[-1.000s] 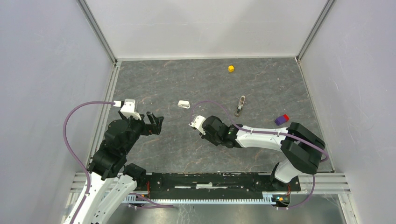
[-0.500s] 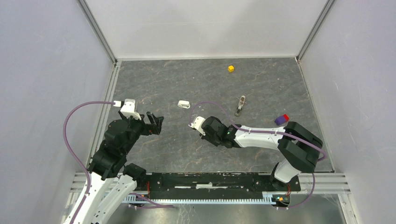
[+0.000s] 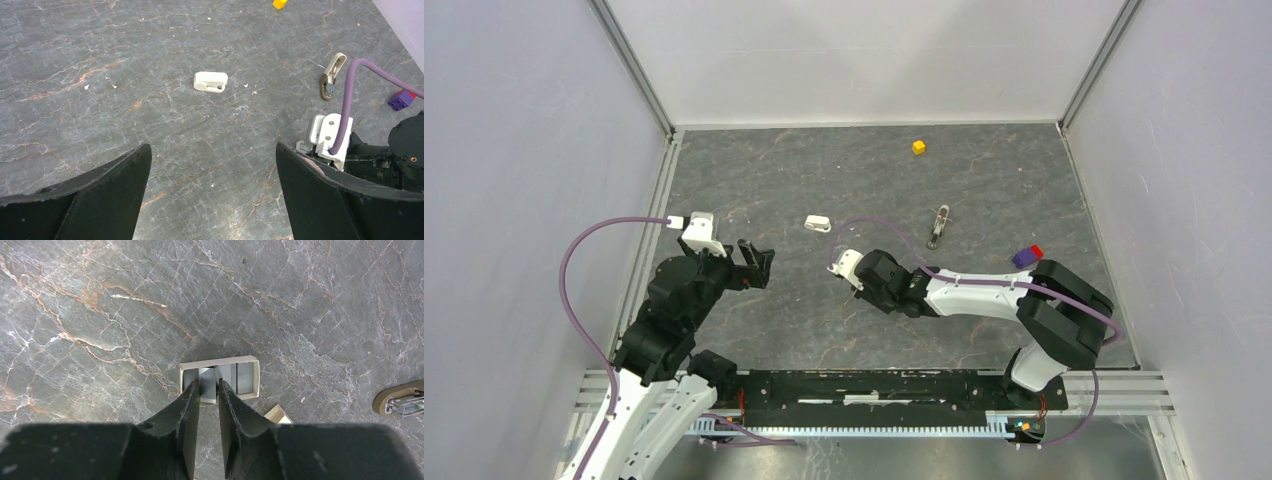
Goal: Load the staples into the stapler
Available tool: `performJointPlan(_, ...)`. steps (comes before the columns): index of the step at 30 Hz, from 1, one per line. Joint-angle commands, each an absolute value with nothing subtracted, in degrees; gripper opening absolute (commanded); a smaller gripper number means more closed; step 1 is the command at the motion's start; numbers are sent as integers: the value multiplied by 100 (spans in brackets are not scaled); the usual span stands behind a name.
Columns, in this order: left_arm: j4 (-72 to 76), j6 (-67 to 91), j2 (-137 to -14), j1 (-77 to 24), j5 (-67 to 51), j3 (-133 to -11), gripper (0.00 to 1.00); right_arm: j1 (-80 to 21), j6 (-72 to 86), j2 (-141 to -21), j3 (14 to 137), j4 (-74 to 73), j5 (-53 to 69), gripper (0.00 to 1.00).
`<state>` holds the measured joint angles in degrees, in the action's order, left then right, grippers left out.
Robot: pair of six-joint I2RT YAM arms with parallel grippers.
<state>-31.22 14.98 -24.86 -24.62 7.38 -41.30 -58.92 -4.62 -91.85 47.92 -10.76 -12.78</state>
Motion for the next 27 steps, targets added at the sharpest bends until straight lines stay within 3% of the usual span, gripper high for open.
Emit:
performJointPlan(1,-2952,1283,-2505,-2479,749,-4176,100,-5937,-501,-9230,4860,-822,-1372,26)
performJointPlan(27,-2953,1283,-2514,-2479,754,-4176,100,-5938,-243,-8758,4808,-649,-1367,22)
